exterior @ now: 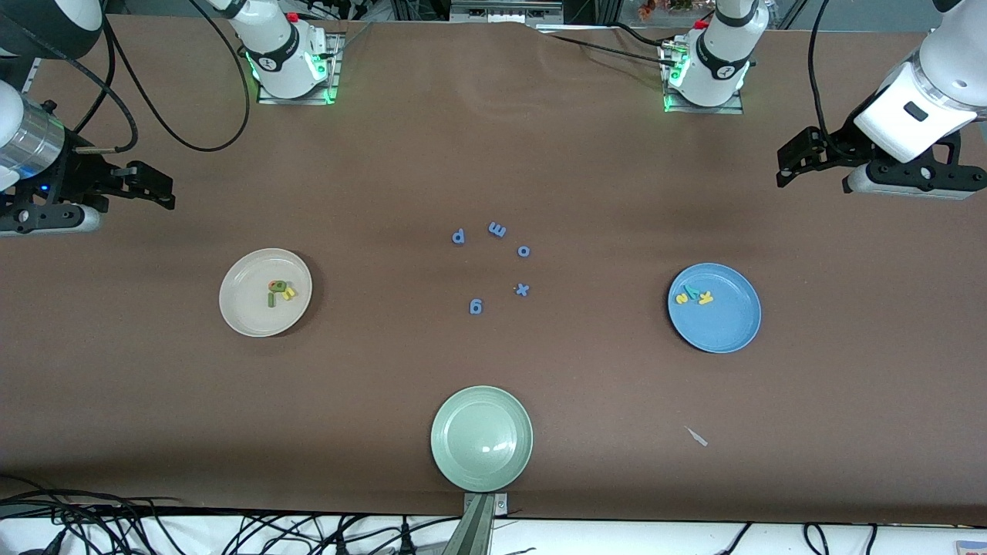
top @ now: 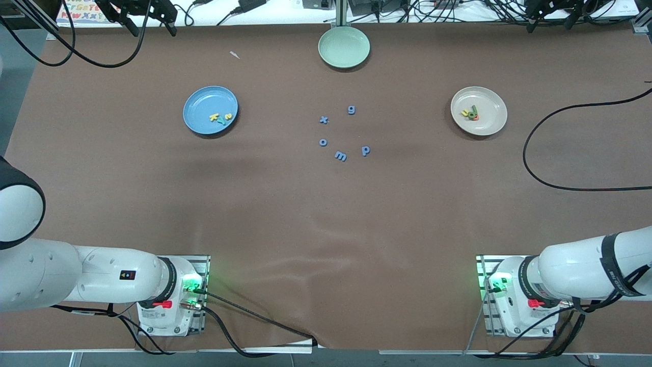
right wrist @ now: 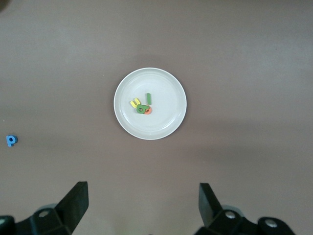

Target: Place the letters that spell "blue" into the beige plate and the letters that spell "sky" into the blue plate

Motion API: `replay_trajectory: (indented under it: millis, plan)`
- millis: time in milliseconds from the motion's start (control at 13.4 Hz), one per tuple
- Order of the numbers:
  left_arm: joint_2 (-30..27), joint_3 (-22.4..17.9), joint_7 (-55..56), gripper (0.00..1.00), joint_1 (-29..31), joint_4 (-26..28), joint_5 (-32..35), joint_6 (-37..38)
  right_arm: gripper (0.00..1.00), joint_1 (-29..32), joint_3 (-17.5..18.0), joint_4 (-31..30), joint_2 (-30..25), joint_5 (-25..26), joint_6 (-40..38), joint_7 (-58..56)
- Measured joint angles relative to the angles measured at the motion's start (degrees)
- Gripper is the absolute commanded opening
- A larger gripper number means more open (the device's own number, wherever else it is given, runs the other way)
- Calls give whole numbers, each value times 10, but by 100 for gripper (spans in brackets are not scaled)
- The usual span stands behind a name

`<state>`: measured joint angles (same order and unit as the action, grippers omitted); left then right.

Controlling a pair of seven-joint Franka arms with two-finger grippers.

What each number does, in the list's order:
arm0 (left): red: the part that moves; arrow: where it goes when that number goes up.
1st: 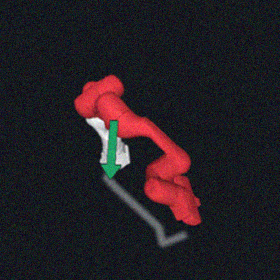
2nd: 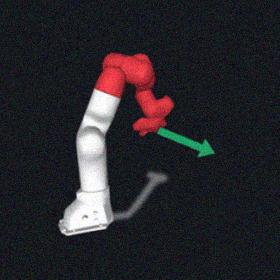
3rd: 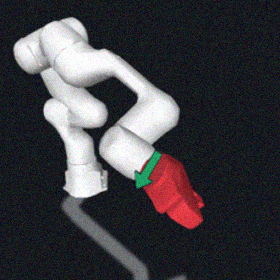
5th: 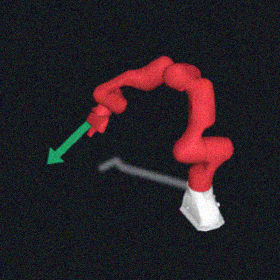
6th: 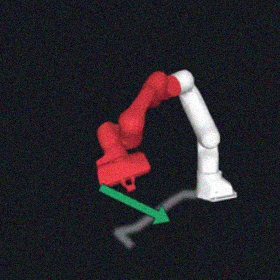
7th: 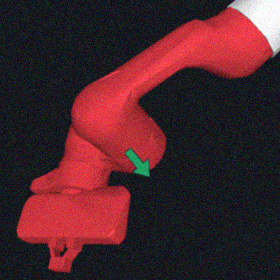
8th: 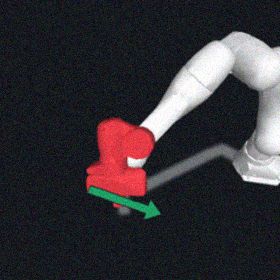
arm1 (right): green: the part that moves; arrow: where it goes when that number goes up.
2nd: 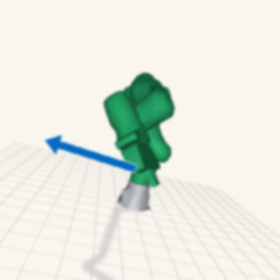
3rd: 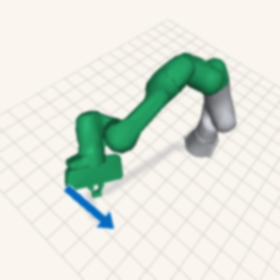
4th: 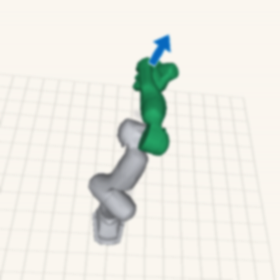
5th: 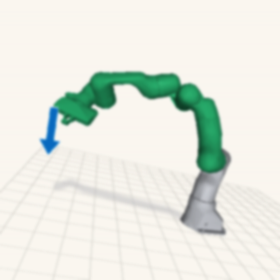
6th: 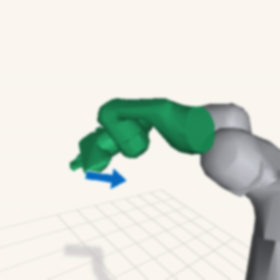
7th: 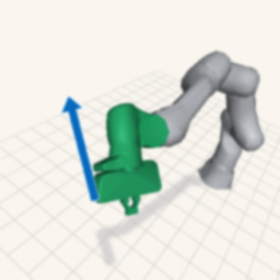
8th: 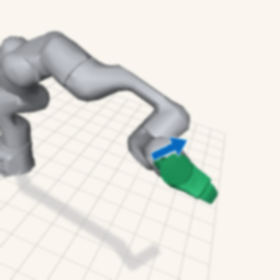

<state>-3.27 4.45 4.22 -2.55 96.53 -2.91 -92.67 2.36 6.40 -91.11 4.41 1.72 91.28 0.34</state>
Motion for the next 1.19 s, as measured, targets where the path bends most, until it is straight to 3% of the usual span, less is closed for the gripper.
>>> replay_trajectory:
  millis: [1193]
  plan:
    - [0,0,0,100,0,0,0,0,100,4,-15,-5,5,0,17,3]
